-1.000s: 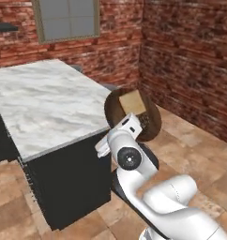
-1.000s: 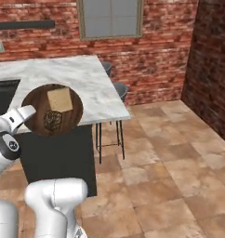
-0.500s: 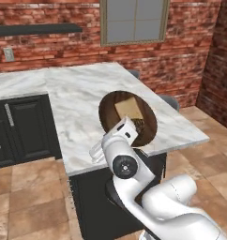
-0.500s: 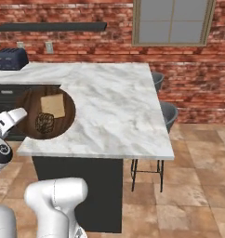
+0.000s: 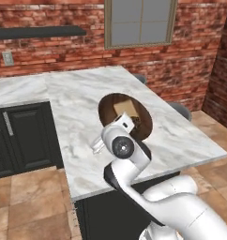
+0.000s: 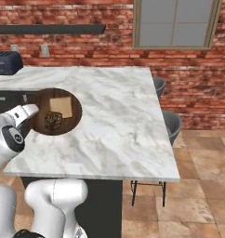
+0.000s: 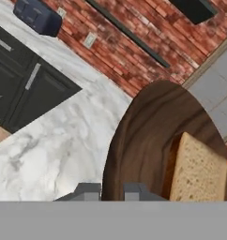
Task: Pick up the heated bread from the toaster oven and place it in the bowl. Then move the bread bowl to the dining counter.
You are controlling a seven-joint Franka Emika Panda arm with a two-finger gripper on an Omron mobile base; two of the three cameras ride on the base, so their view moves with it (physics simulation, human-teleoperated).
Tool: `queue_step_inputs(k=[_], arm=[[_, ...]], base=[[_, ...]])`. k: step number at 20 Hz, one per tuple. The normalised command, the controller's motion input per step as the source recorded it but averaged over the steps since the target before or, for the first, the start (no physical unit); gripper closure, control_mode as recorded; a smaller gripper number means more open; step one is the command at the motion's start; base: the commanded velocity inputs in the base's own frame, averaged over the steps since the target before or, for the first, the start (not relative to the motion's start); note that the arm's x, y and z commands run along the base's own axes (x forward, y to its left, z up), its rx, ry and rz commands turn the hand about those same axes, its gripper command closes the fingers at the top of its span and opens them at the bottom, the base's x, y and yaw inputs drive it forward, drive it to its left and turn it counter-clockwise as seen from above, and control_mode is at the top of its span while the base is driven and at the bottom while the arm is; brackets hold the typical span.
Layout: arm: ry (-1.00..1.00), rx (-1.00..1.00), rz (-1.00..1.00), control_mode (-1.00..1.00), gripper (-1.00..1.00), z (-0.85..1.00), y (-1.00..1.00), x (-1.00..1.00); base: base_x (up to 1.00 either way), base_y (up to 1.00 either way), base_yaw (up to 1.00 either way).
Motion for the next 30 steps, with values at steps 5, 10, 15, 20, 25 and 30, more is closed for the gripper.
queue_step_inputs(k=[5,10,15,20,25,30], arm=[[0.25,0.00,0.05,-1.00,1.00,-0.04,0.00,0.61],[0.18,-0.05,0.04,-1.00,1.00,-0.49,-0.06,0.97],[0.11,-0.05,0.08,-1.00,1.00,-0.71,-0.15,1.00],[0.07,-0.11,0.11,-1.00,1.00,-0.88,-0.08,0.94],[0.08,-0.15,0.10,-1.00,1.00,-1.00,0.00,0.70],[0.03,-0.12,0.05,-1.00,-1.00,-0.49,0.01,0.24]], base=[[0.00,0.00,0.00],[0.00,0.00,0.00],[0.00,0.00,0.00],[0.00,0.00,0.00],[0.00,0.00,0.00],[0.00,0.00,0.00]])
